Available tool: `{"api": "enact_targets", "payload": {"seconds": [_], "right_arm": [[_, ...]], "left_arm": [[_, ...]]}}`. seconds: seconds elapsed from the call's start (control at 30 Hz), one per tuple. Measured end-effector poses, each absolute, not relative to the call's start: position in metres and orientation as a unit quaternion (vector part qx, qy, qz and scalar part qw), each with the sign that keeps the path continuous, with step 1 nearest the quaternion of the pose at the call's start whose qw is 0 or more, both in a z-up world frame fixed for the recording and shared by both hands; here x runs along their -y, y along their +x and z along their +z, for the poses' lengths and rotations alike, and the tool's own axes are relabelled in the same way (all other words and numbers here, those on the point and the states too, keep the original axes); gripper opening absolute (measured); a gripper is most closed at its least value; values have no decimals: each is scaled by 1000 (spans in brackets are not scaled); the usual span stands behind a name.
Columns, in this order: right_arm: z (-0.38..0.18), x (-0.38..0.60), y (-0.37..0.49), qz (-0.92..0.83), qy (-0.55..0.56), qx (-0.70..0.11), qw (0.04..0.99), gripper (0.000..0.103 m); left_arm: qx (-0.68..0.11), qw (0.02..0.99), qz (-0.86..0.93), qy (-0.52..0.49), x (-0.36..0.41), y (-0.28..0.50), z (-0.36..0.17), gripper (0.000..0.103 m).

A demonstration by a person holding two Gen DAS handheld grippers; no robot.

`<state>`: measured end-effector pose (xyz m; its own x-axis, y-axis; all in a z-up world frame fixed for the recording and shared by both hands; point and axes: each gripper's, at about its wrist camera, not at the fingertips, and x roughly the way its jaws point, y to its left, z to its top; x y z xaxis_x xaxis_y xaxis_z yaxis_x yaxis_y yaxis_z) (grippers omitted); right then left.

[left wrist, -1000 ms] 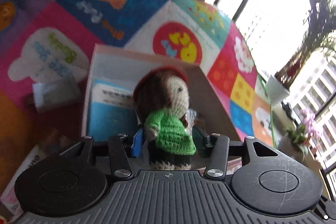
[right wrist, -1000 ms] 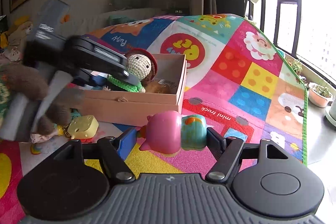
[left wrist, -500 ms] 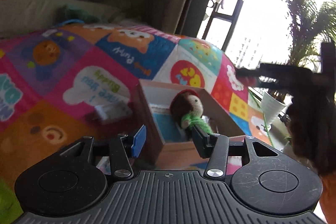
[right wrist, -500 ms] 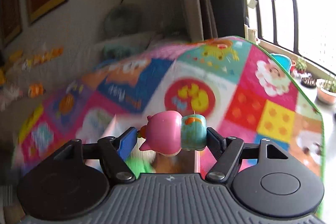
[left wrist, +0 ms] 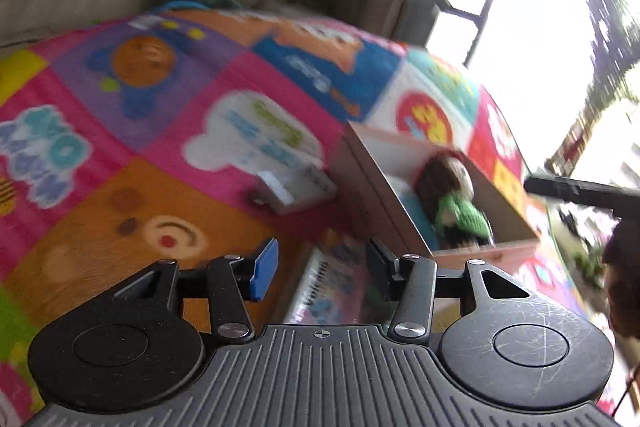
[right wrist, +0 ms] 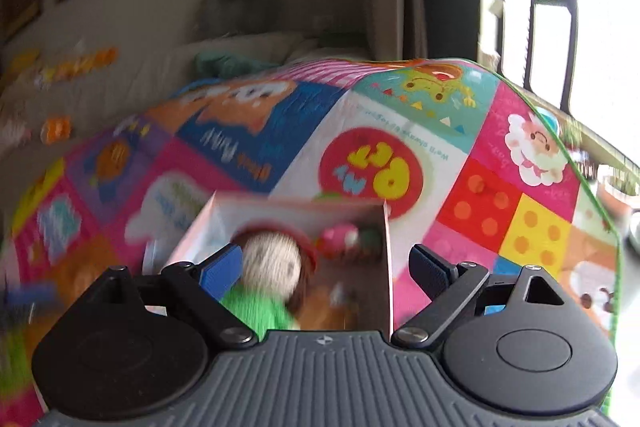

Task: Organize objects
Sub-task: 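Lower the pink bird toy into the pink box with the right gripper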

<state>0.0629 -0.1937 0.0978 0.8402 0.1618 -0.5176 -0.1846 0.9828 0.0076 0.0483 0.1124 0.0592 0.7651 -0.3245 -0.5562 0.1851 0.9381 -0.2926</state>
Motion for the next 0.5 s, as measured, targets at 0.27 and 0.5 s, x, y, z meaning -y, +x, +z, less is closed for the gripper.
{"api": "enact_targets", "payload": {"seconds": [0.27, 0.5], "right_arm": [[39, 177, -19, 169, -35, -306, 936, 96], [13, 180, -22, 171, -2, -339, 925, 97]], "left_arm": [[-392, 910, -132, 2, -65, 83, 29, 55], [-393, 912, -115, -11, -71, 82, 21, 49]]}}
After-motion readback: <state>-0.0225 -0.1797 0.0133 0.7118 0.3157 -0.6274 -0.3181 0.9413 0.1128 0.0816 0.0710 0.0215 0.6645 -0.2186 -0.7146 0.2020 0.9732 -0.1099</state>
